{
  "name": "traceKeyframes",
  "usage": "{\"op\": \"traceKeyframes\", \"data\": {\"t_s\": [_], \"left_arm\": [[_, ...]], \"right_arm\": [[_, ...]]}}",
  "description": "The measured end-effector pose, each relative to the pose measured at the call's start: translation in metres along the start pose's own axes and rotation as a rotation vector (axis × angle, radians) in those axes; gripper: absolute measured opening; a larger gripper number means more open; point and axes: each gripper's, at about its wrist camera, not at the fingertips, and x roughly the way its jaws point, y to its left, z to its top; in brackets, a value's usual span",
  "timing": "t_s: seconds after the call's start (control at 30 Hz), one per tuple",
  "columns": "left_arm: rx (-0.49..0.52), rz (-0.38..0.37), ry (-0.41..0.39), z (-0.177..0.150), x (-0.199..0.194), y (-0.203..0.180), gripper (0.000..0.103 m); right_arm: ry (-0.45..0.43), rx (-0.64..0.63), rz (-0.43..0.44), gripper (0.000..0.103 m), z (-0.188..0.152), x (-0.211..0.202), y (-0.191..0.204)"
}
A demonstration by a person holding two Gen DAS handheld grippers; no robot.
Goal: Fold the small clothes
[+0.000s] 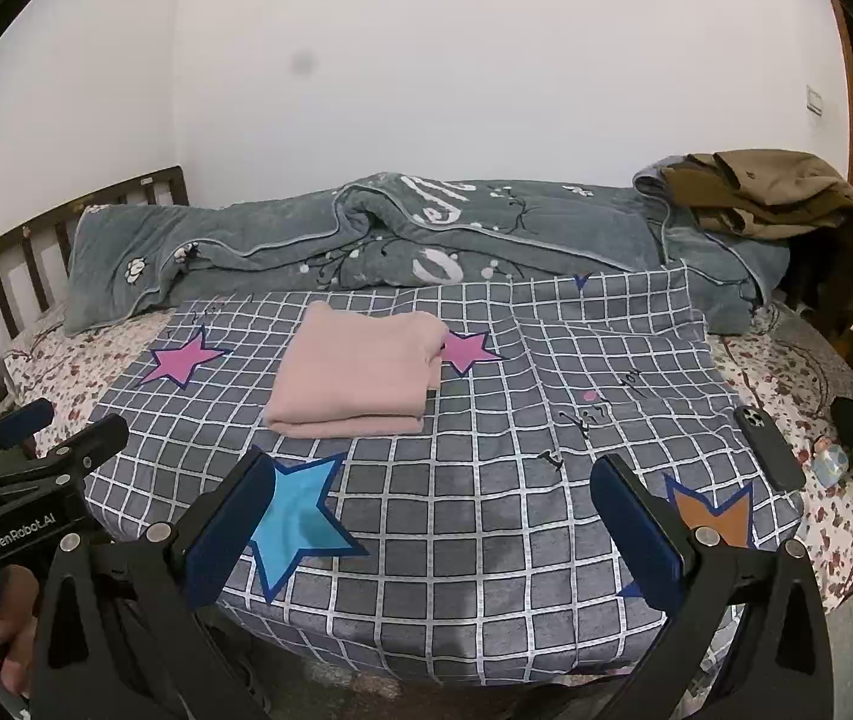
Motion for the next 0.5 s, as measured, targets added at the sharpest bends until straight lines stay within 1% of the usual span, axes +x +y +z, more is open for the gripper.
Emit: {"op": "traceKeyframes", "data": {"t_s": [0.5], "left_arm": [[0.003, 0.004, -0.001, 0.0012, -0.0022, -0.0011, 0.092]], "right_arm": [[0.002, 0.01, 0.003, 0.103, -0.0004, -0.0011, -0.0013]]}}
